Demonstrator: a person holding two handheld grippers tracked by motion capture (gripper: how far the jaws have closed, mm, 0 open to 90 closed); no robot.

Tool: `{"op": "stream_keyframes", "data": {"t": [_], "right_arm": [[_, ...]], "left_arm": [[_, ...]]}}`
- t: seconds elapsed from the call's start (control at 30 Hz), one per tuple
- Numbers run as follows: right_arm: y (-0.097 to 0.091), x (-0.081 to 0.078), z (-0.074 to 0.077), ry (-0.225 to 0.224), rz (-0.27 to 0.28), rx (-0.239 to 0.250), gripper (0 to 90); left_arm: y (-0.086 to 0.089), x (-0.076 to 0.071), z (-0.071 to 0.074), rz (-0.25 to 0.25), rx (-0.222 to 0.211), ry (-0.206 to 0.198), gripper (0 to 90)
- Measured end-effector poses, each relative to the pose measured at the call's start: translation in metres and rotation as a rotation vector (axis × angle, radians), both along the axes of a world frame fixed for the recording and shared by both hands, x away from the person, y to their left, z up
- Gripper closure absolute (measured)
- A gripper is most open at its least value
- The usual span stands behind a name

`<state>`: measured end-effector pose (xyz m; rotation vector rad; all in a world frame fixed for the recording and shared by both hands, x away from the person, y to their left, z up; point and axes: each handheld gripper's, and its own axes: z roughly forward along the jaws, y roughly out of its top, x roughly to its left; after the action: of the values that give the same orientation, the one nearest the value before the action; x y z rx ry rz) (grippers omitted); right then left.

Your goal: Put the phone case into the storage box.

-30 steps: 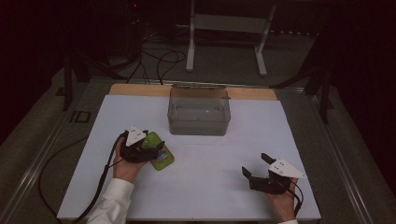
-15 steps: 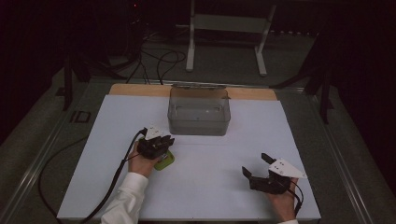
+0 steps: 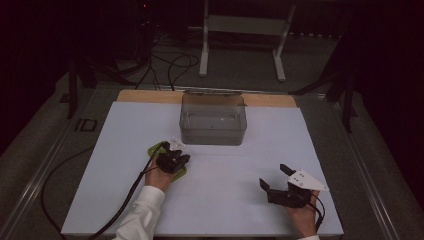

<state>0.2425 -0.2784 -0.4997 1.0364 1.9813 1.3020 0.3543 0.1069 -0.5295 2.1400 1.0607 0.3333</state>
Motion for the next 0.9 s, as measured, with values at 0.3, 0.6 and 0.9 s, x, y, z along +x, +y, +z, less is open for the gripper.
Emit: {"op": "stream_keyframes", "data": {"t": [0.3, 0.6, 0.9], "right_arm": [[-0.001, 0.000, 0.000, -0.001, 0.000, 0.000, 9.4], [0.000, 0.001, 0.000, 0.001, 0.004, -0.003, 9.3], [-0.001, 0.002, -0.001, 0.004, 0.002, -0.008, 9.4]], "left_arm": [[0.007, -0.016, 0.003, -0.008, 0.035, 0.019, 89.9], [0.039, -0.044, 0.005, 0.019, 0.056, 0.014, 89.6], [0.070, -0.050, 0.005, 0.112, 0.072, 0.017, 89.4]]}}
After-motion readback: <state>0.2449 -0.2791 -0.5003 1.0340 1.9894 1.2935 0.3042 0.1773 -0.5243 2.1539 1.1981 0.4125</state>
